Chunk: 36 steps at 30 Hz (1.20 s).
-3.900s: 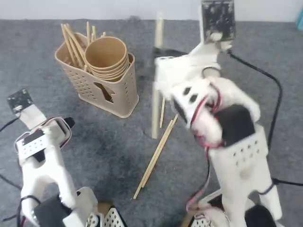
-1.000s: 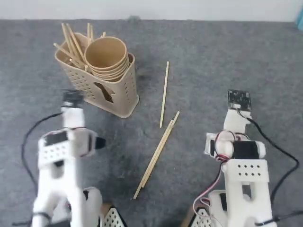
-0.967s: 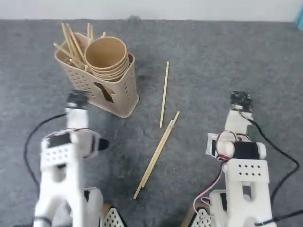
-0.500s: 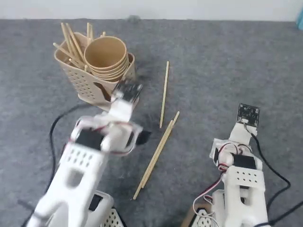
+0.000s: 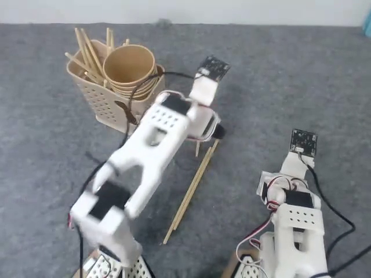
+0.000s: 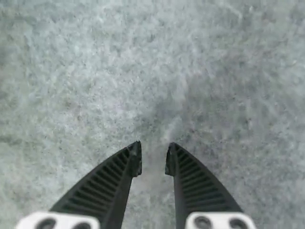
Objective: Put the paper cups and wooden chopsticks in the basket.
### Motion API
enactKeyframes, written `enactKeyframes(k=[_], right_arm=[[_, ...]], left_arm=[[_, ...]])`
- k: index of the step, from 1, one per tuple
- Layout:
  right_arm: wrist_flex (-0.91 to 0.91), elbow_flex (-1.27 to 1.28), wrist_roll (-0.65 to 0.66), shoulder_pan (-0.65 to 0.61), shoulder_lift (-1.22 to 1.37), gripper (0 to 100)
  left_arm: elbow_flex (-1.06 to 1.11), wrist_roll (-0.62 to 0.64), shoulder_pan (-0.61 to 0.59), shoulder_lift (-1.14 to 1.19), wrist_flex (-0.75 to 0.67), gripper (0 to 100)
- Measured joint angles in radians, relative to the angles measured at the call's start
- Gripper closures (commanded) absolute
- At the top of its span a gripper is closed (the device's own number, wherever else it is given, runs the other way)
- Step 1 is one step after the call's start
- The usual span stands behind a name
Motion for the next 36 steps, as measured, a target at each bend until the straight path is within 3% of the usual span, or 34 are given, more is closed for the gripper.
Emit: enactKeyframes(k=[13, 18, 24, 33, 36], right_arm=[[0.0, 0.0, 0.002, 0.0, 0.0, 90.5], [0.0, 0.0, 0.002, 0.0, 0.0, 90.5], [0.0, 0.0, 0.002, 0.0, 0.0, 90.4], [0.0, 0.0, 0.002, 0.0, 0.0, 90.4], [0.0, 0.0, 0.002, 0.0, 0.0, 90.4]], left_arm=[[-0.471, 0.0, -0.103, 0.522, -0.002, 70], [-0.516, 0.0, -0.101, 0.546, 0.006, 72], [-0.52, 0.005, -0.063, 0.555, 0.046, 100], [-0.528, -0.014, -0.035, 0.554, 0.049, 99], [-0.545, -0.02, -0.025, 0.554, 0.114, 99]])
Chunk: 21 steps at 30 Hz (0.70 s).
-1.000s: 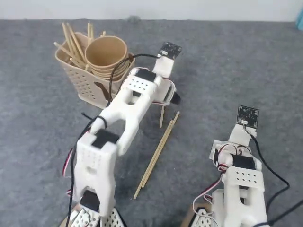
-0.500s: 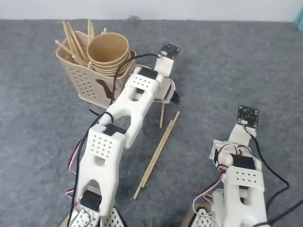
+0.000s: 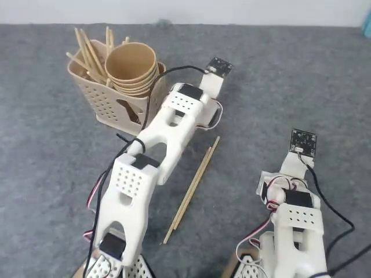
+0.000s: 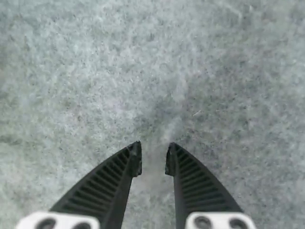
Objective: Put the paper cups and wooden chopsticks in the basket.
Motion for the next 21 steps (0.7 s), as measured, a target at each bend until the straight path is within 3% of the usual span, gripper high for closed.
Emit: enactKeyframes(k=[6, 11, 21], right_arm=[[0.0, 0.0, 0.0, 0.0, 0.0, 90.4], [0.0, 0.0, 0.0, 0.0, 0.0, 90.5], [0.0, 0.0, 0.0, 0.0, 0.0, 90.7]], left_arm=[[-0.009, -0.003, 0.15, -0.135, 0.216, 99], [-0.009, -0.008, 0.276, -0.354, 0.31, 99], [-0.009, -0.008, 0.207, -0.655, 0.416, 99]])
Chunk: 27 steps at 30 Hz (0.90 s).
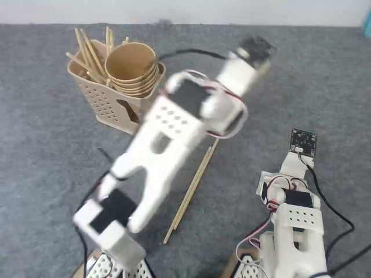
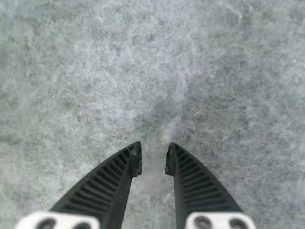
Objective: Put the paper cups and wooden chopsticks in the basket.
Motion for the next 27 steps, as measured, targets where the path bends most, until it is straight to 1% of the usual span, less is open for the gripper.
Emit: enactKeyframes(k=[4, 9, 12, 15, 18, 21, 24, 27], right_arm=[[0.0, 0.0, 0.0, 0.0, 0.0, 90.7], [0.0, 0.0, 0.0, 0.0, 0.0, 90.8], [0.0, 0.0, 0.0, 0.0, 0.0, 90.8], [0.0, 0.0, 0.0, 0.0, 0.0, 90.8], [0.0, 0.0, 0.0, 0.0, 0.0, 90.8], [0.0, 0.0, 0.0, 0.0, 0.0, 90.8], [0.0, 0.0, 0.0, 0.0, 0.0, 90.8], [0.0, 0.0, 0.0, 0.0, 0.0, 90.8]], left_arm=[[0.0, 0.0, -0.086, -0.163, 0.0, 99], [0.0, 0.0, -0.17, -0.46, -0.026, 99], [0.058, 0.0, -0.273, -0.641, -0.08, 99], [0.184, 0.0, -0.381, -0.812, -0.176, 99], [0.361, 0.0, -0.488, -0.964, -0.325, 99], [0.574, 0.0, -0.591, -1.1, -0.535, 99], [0.807, 0.0, -0.681, -1.194, -0.815, 99], [1.022, 0.0, -0.75, -1.2, -1.119, 99]])
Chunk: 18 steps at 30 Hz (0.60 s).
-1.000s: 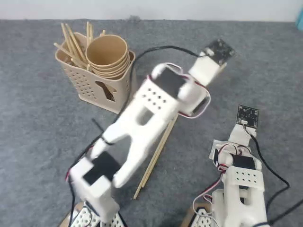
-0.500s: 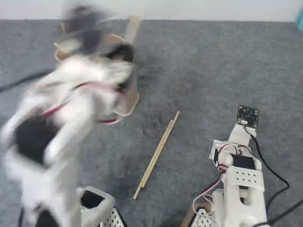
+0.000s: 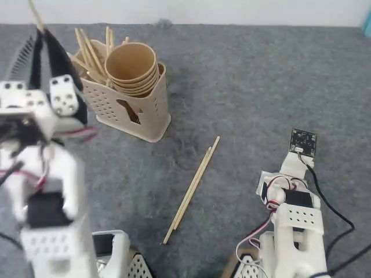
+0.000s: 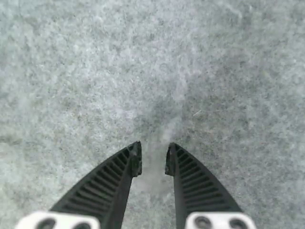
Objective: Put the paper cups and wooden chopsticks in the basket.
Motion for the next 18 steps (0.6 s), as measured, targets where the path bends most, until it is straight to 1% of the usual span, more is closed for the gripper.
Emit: enactKeyframes(k=[2, 4, 8, 15, 18], right_arm=[[0.0, 0.0, 0.0, 0.0, 0.0, 90.8], [0.0, 0.0, 0.0, 0.0, 0.0, 90.8], [0.0, 0.0, 0.0, 0.0, 0.0, 90.8], [0.0, 0.0, 0.0, 0.0, 0.0, 90.8], [0.0, 0.0, 0.0, 0.0, 0.0, 90.8]], left_arm=[[0.124, 0.0, -0.02, 0.017, -0.173, 99], [0.201, 0.0, -0.029, 0.06, -0.284, 99], [0.239, 0.0, -0.035, 0.21, -0.42, 99], [0.242, 0.0, -0.038, 0.582, -0.721, 99], [0.242, 0.0, -0.038, 0.717, -0.801, 99]])
